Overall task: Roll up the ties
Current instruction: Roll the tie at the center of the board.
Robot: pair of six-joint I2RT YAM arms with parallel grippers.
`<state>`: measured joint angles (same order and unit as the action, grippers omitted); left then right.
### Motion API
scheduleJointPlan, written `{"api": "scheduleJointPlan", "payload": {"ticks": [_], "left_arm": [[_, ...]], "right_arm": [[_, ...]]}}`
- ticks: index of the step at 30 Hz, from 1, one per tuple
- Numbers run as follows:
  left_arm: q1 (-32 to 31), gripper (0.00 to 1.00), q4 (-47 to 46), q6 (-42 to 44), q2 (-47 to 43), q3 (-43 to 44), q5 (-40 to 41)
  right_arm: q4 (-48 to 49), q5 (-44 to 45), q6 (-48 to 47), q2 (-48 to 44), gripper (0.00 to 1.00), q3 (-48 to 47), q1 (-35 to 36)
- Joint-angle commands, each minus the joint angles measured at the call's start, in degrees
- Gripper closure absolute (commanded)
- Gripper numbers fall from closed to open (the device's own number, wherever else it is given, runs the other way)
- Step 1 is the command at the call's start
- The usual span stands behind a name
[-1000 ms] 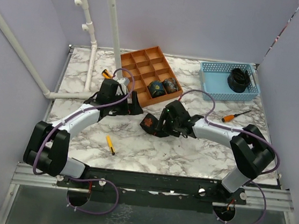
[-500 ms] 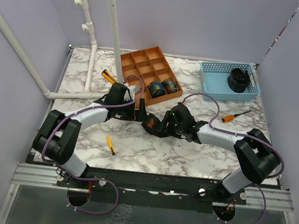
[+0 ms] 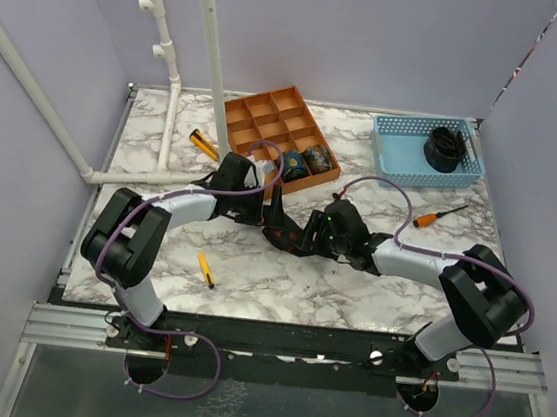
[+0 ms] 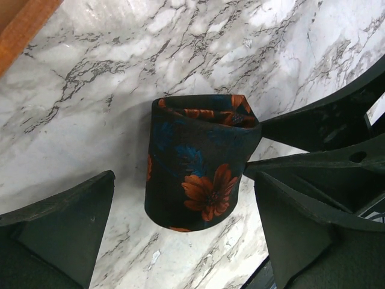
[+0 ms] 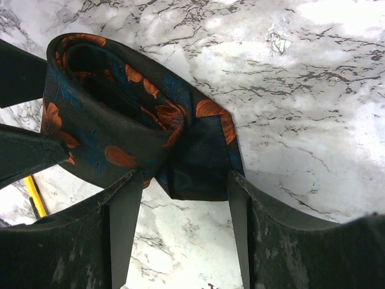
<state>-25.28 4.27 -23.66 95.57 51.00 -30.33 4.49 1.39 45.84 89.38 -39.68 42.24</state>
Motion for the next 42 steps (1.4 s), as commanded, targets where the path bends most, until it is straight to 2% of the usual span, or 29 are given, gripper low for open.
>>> {"api": "scheduleJointPlan", "payload": {"ticks": [1,8,13,16,20,27,29,34,42], "left_arm": [[-0.3,0.01,-0.8,0.5,-0.3,1.2,0.0],[-0.2,0.01,-0.7,-0.8,-7.9,-3.0,5.7],[-0.2,0.01,-0.7,-4.0,-14.0,-5.9,10.3],[-0.2,0.01,-0.8,-6.2,-17.9,-7.9,14.0],[-0.3,0.01,-2.9,-10.3,-27.5,-13.3,19.1],[-0.5,0.01,-7.0,-17.7,-44.2,-22.6,25.1],[-0.5,0.01,-6.1,-18.6,-46.8,-23.8,25.5],[-0.5,0.01,-2.6,-19.4,-51.0,-25.6,25.9],[-0.5,0.01,-0.2,-17.7,-52.3,-26.4,27.4]], "right_arm": [[-6.8,-0.4,-2.0,-0.6,0.37,2.7,-0.3],[-14.4,2.6,-4.7,-9.7,0.29,-0.2,-0.3],[-18.8,3.2,-7.3,-15.1,0.28,-1.4,-0.3],[-17.5,-1.8,-9.4,-18.7,0.32,1.3,-0.2],[-11.1,-5.7,-7.5,-21.6,0.41,9.7,2.1],[-5.0,-2.0,-1.8,-14.7,0.5,13.1,8.6],[-3.1,3.4,-0.4,-13.2,0.52,13.0,9.2],[-5.7,13.2,3.4,-9.4,0.58,11.9,9.3],[-7.1,14.5,5.3,-3.3,0.59,11.1,7.3]]}}
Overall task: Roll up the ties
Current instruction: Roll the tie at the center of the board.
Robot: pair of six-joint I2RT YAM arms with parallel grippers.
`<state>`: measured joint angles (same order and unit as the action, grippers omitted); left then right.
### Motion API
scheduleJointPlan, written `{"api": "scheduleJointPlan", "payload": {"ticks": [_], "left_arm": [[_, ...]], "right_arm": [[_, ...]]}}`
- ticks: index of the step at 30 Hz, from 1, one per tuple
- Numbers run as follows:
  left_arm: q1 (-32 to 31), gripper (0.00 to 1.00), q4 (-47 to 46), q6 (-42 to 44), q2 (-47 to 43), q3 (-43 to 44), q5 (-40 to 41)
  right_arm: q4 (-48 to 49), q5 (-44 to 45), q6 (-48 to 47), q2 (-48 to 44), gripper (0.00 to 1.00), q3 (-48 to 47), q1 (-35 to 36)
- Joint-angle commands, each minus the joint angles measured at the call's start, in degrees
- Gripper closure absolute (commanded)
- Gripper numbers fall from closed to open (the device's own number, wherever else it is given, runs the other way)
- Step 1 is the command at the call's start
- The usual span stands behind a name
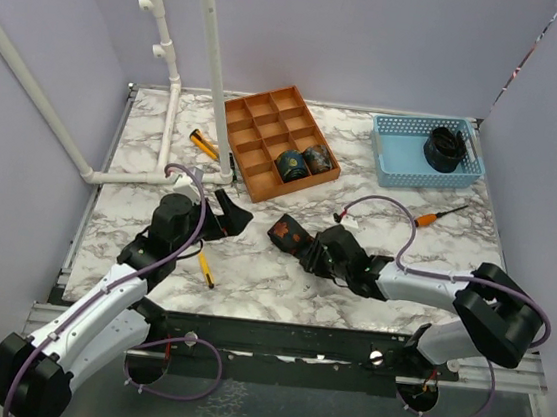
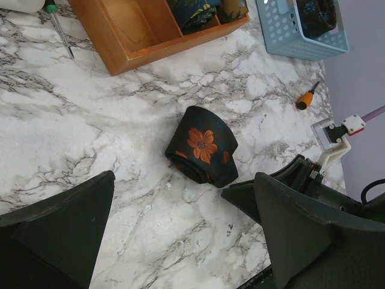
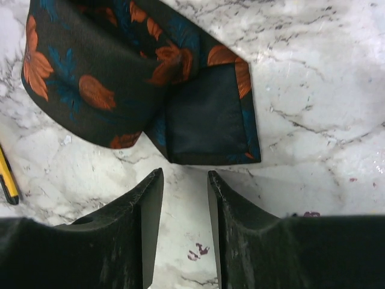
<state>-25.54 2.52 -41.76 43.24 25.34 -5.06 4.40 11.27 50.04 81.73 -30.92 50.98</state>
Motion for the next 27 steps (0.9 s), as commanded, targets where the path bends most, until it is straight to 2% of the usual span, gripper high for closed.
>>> {"api": "scheduleJointPlan", "payload": {"ticks": [1,13,27], "left_arm": [[-0.2,0.01,1.5,0.4,0.7,-0.7,2.1],[-0.2,0.01,1.5,1.6,8.3,2.4,1.2],[-0.2,0.01,-0.5,1.5,12.4,3.2,1.3]], "right_arm": [[-7.0,4.4,0.8,5.0,0.59,2.1,-1.8],[-9.9,5.1,-4.1,8.0,0.59,-4.0,-6.5],[-8.6,-1.0,-13.9,12.6,0.57,-11.5,-11.1]]}}
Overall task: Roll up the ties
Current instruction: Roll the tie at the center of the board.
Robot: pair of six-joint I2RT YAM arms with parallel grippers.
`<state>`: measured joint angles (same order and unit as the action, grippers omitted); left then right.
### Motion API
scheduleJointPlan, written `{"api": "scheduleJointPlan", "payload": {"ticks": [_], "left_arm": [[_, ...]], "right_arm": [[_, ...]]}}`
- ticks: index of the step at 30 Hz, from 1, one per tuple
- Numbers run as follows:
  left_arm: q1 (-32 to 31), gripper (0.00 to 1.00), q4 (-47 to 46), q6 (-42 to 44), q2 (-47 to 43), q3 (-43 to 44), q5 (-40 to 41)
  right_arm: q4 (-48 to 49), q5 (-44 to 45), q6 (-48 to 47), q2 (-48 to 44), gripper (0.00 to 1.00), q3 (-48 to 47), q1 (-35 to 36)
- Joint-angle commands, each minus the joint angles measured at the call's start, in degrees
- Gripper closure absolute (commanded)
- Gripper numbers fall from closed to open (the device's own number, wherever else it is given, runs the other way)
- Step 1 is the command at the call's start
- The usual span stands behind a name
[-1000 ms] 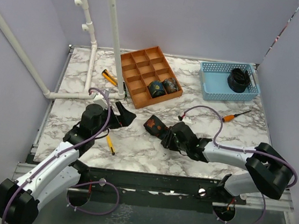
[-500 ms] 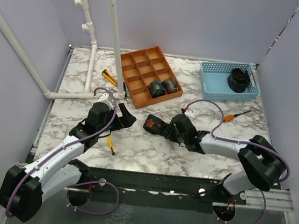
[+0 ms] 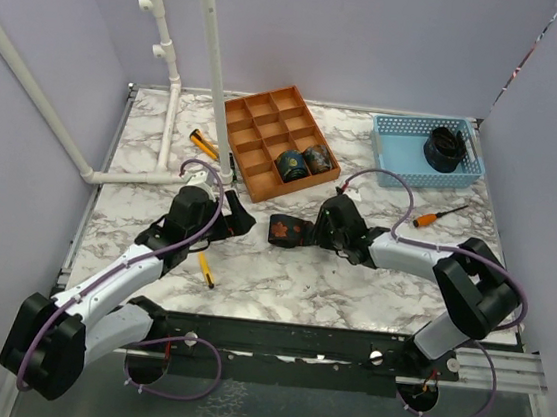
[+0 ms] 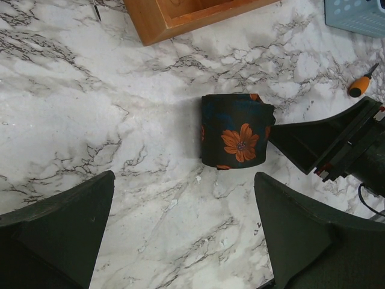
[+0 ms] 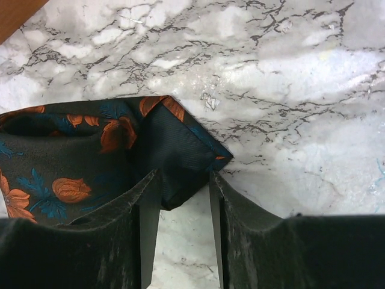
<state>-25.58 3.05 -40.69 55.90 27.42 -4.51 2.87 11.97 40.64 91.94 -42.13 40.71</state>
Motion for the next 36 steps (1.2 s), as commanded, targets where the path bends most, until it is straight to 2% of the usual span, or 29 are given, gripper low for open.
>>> {"api": "scheduleJointPlan", "payload": {"ticks": [1,5,9,12,18,26,36], "left_arm": [[-0.2,0.01,-1.0,0.6,-0.6,1.0,1.0],[-0.2,0.01,0.0,0.4,-3.6,0.4,2.1],[-0.1,0.01,1.9,0.5,-6.8,0.4,4.0],[-0.1,0.01,2.3,0.1,-7.9,0.5,4.1],[-0.1,0.01,3.3,-1.4,-10.2,-1.0,4.1],[-0.1,0.01,4.7,-3.0,-13.2,-1.3,4.1],[-0.1,0.01,5.6,-2.9,-12.4,-1.0,4.1]], "right_arm": [[-7.2,-1.8,-5.2,2.2,0.57,-0.7,-0.9],[-11.6,0.2,-7.2,-2.4,0.54,-1.9,-1.1],[-14.5,3.9,-9.2,-11.9,0.37,-0.7,-1.4],[-18.4,5.3,-9.4,-13.0,0.34,-6.2,-4.9],[-19.1,0.6,-5.8,-3.6,0.33,-20.5,-15.1],[-19.6,0.1,-10.2,15.3,0.33,-41.5,-18.6],[-22.1,-2.0,-14.0,27.3,0.38,-50.7,-20.1]]}}
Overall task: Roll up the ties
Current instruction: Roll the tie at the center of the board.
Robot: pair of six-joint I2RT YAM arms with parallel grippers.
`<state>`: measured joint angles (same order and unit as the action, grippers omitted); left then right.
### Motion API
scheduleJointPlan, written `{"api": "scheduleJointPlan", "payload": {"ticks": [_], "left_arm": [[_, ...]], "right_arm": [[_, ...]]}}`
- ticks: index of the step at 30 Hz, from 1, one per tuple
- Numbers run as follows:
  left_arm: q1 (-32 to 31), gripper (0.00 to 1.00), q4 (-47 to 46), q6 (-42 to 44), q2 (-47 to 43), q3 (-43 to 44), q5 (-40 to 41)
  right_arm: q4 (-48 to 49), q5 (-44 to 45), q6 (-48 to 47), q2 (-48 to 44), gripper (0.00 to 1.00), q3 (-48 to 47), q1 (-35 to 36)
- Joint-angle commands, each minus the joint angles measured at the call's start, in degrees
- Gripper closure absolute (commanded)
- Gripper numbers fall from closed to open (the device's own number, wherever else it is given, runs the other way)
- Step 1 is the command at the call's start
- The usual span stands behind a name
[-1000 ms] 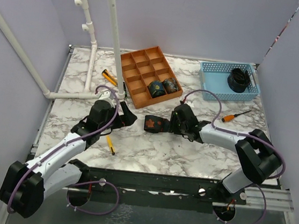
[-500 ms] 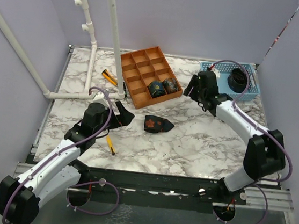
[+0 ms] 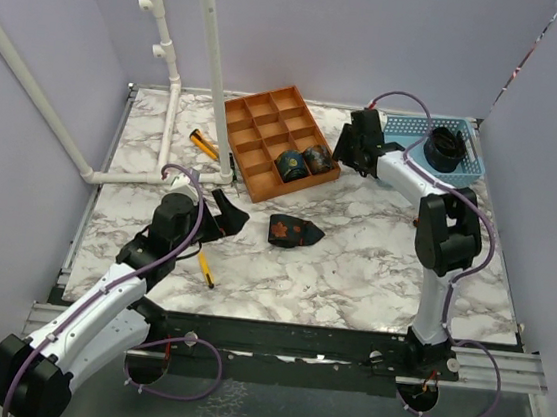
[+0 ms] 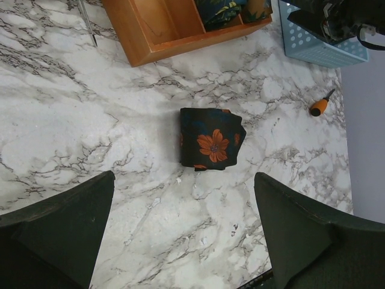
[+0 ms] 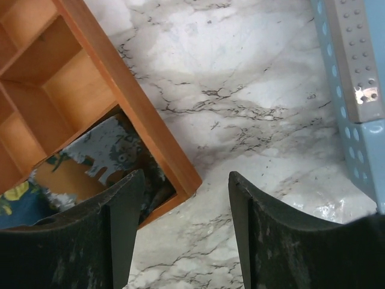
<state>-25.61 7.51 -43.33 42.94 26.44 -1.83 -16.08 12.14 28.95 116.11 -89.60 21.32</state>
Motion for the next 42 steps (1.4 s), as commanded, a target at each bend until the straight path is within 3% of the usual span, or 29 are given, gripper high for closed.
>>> {"api": "scheduleJointPlan", "payload": {"ticks": [1,11,15,30,35,38,42], "left_arm": [[-0.1,0.01,1.0,-0.1,1.1,0.1,1.4],[-0.1,0.01,-1.5,0.4,4.3,1.1,1.5],[-0.1,0.01,-2.1,0.4,4.5,0.9,1.4],[-0.1,0.01,-5.3,-0.2,6.1,-0.6,0.1],[-0.1,0.01,-6.9,-0.4,7.2,-1.1,-0.9],[-0.4,0.01,-7.3,0.8,9.8,-0.5,-3.2],[-0.5,0.01,-7.3,3.1,13.8,2.0,-6.6]], "right_arm": [[-3.7,-2.2,-2.3,3.8,0.39,-3.8,-0.8],[-4.6,-4.3,-2.3,8.9,0.47,-3.9,-0.8],[-7.5,-2.0,-0.3,9.6,0.59,-3.2,-1.1],[-2.2,2.3,17.8,-9.4,0.76,26.8,-2.5],[1.3,0.2,25.1,-15.7,0.76,35.8,-2.5],[0.7,-0.1,25.3,-16.6,0.72,36.5,-2.5],[-2.4,1.1,20.6,-19.2,0.52,34.1,-2.5]]}}
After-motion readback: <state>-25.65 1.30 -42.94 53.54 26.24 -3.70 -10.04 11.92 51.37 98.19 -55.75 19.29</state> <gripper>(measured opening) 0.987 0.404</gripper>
